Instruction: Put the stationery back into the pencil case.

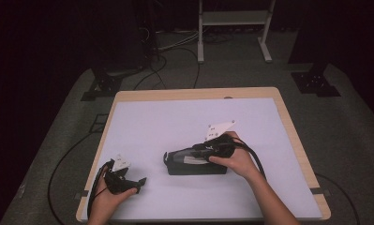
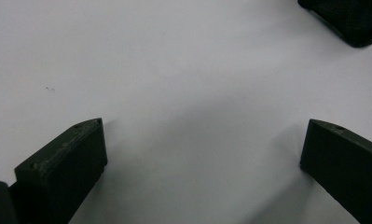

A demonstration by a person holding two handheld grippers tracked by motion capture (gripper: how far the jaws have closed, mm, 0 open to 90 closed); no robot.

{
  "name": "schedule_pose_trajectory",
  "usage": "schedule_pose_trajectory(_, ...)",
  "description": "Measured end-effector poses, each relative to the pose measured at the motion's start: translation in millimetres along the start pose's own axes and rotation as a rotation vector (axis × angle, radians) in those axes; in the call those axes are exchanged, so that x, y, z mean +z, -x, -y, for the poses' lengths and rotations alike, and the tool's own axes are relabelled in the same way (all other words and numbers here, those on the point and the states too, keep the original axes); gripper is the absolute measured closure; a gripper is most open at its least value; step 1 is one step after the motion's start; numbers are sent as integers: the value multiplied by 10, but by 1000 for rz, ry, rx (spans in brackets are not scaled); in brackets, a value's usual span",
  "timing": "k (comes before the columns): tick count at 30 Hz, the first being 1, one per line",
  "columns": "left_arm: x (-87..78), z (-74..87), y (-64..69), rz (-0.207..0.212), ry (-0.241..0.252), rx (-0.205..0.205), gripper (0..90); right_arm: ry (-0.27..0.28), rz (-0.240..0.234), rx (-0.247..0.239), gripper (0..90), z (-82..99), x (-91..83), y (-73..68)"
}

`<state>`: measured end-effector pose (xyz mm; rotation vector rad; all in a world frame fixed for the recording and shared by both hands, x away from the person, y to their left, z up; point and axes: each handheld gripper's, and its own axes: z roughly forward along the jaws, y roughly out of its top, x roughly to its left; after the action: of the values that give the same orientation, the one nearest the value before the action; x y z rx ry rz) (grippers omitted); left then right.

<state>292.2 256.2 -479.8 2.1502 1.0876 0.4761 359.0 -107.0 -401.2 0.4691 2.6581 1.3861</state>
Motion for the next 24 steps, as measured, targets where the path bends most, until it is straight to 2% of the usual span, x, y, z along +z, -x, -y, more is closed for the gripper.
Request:
schedule_pose_trajectory(12, 2, -1, 0, 0, 0, -1, 0, 28, 55, 61, 619, 61, -219, 68)
schedule_pose_trajectory(24, 3, -2, 1, -1, 0, -2, 0, 53, 119, 125, 398, 195, -522, 144)
